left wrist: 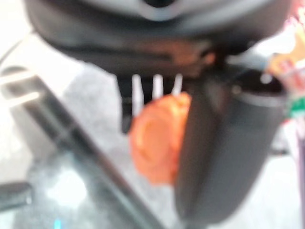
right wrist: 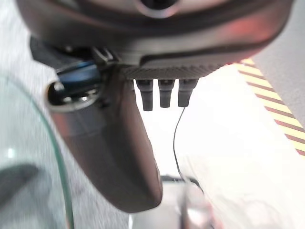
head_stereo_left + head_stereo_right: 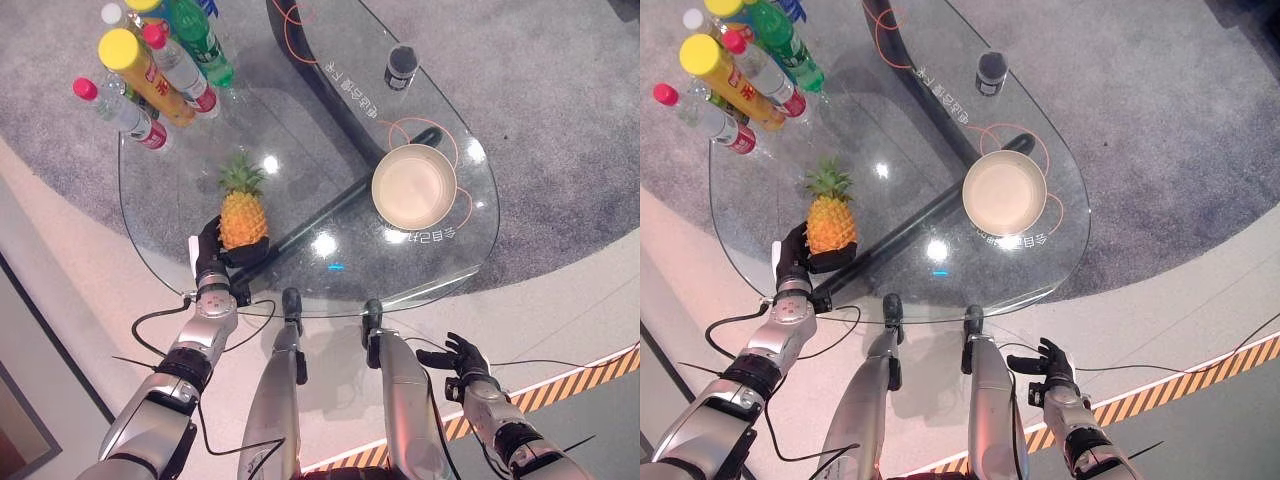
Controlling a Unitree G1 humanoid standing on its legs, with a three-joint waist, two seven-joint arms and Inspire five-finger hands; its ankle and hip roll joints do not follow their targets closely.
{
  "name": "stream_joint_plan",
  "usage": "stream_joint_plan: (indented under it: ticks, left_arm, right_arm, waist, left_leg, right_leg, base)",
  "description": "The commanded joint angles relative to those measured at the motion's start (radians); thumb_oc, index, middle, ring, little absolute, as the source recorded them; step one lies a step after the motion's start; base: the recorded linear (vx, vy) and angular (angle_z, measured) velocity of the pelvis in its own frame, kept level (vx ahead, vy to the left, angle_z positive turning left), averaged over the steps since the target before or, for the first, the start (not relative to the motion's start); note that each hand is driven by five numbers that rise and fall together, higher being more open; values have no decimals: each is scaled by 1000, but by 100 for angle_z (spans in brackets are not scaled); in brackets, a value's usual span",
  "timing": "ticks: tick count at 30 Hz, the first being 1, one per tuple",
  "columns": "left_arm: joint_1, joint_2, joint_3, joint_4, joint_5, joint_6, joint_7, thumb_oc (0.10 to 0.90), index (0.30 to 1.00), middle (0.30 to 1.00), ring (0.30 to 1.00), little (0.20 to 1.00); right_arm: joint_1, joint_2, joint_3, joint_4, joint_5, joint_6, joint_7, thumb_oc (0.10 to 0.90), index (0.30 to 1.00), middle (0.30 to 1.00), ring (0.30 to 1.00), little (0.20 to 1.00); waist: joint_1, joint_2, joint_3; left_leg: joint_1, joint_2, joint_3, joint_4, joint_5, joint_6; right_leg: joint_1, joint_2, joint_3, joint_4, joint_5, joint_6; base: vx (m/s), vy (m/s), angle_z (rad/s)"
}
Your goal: Pick up the fruit to the plate
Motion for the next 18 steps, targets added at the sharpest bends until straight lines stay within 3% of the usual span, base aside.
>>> stream_joint_plan:
  ticks: [1, 6, 12, 18]
  left_arm:
    - [-36, 40, 91, -84, 1, -87, 43, 100, 300, 300, 300, 200]
    - [-15, 57, 102, -125, 14, -110, 46, 100, 300, 300, 300, 200]
    - [41, 79, 119, -292, 150, -185, 76, 100, 300, 300, 300, 200]
    - [81, 90, 129, -402, 244, -211, 95, 100, 300, 300, 300, 200]
  right_arm:
    - [90, -36, -68, -81, 94, -80, -103, 800, 900, 900, 900, 900]
    - [108, -14, -100, -192, 217, -149, -158, 800, 900, 900, 900, 900]
    - [133, 11, -92, -429, 202, -247, -207, 800, 900, 900, 900, 900]
    - [147, 28, -90, -555, 179, -306, -202, 800, 900, 900, 900, 900]
  waist:
    - [4, -9, -8]
    - [1, -8, -8]
    - [8, -16, -8]
    - [19, -21, -8]
  left_leg:
    - [19, -49, 53, 208, -164, 27]
    - [31, -50, 56, 201, -159, 27]
    - [54, -52, 53, 190, -160, 29]
    - [69, -57, 48, 177, -156, 33]
  right_leg:
    - [104, 18, 25, -266, 201, 44]
    - [119, 19, 28, -275, 203, 41]
    - [145, 20, 24, -286, 202, 35]
    - [166, 22, 16, -297, 199, 33]
  base:
    - [14, 28, -5]
    - [7, 23, -4]
    - [-1, 21, 0]
    - [0, 0, 0]
